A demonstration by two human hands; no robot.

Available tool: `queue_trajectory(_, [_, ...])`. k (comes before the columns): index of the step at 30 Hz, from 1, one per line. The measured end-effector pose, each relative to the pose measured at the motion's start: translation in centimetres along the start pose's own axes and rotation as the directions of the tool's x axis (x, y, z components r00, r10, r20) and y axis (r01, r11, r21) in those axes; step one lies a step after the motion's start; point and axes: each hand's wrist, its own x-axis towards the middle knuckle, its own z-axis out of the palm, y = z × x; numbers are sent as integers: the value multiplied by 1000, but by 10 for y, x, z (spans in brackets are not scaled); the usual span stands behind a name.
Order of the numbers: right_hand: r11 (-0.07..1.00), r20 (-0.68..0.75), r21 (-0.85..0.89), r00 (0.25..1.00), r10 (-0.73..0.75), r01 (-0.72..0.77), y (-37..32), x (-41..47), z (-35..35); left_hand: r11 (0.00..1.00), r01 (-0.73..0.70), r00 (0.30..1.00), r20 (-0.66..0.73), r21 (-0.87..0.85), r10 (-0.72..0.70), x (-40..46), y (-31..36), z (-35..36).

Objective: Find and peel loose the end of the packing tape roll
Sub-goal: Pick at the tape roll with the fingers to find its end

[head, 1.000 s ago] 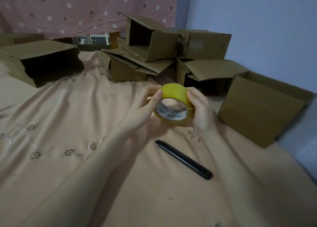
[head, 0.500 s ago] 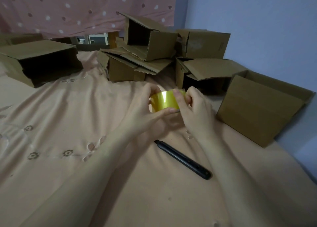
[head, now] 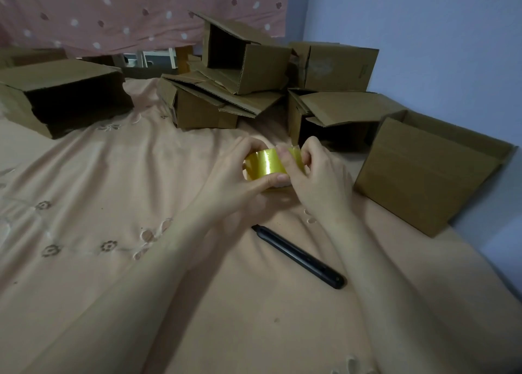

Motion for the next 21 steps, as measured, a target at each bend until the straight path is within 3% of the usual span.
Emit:
queue_trajectory(4, [1000,26,-10,1000,-3,3,0,-1,2,1000,12,1000,1,5,-12,1,-3,1])
queue_trajectory(14, [993,-85,5,990,-116,116,1,2,10,994,35,999,13,101,-36,0,1,7])
queue_trajectory(21, [967,-165,6,955,-249,253,-9,1,13,954,251,945,-173,-162,-278,1,3,14])
